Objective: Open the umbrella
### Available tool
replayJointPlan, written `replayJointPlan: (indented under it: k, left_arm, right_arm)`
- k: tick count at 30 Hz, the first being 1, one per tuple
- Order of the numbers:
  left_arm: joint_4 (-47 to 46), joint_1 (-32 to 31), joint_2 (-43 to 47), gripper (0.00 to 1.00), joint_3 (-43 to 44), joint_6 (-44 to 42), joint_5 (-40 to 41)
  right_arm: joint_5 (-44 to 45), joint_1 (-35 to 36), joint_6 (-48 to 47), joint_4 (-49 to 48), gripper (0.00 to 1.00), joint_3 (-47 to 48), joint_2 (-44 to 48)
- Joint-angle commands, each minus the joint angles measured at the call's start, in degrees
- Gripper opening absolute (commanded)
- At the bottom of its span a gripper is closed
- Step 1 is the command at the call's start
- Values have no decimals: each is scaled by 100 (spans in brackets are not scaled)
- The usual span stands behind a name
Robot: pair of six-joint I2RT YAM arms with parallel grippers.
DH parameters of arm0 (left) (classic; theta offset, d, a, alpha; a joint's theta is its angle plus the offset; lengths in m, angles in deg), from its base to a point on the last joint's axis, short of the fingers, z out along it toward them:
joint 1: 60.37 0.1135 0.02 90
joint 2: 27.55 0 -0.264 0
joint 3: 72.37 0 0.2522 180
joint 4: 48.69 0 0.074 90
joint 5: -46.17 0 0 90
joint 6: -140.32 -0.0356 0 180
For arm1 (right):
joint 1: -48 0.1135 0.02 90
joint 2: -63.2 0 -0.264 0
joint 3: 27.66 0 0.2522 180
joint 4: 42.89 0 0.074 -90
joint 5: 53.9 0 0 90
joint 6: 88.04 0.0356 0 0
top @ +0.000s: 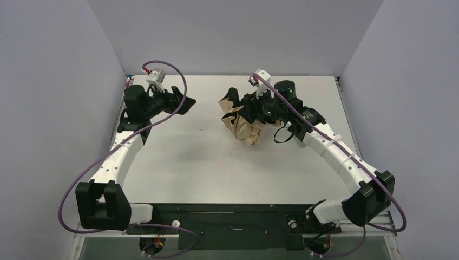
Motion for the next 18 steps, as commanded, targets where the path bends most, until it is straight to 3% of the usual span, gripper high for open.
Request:
replayJointPlan:
  k: [1, 4, 8, 13, 18]
  left_arm:
    - [-304, -166, 110, 97, 6, 68, -343]
    - [-366, -586, 273, 97, -45, -288, -426]
    - [-220, -1477, 415, 97, 65, -999, -22]
    - [-267, -2320, 326, 97, 306, -1574, 1015]
    - [-391, -2950, 3, 97, 534, -1602, 1261]
  right_arm:
    - [236, -413, -161, -533, 0, 410, 208]
    - [-246, -861, 492, -591, 0, 704, -34]
    - [-1019, -709, 1311, -1288, 0, 442, 85]
    - [-1098, -690, 2421, -1882, 0, 269, 119]
    - [-1241, -554, 2957, -2372, 0, 221, 158]
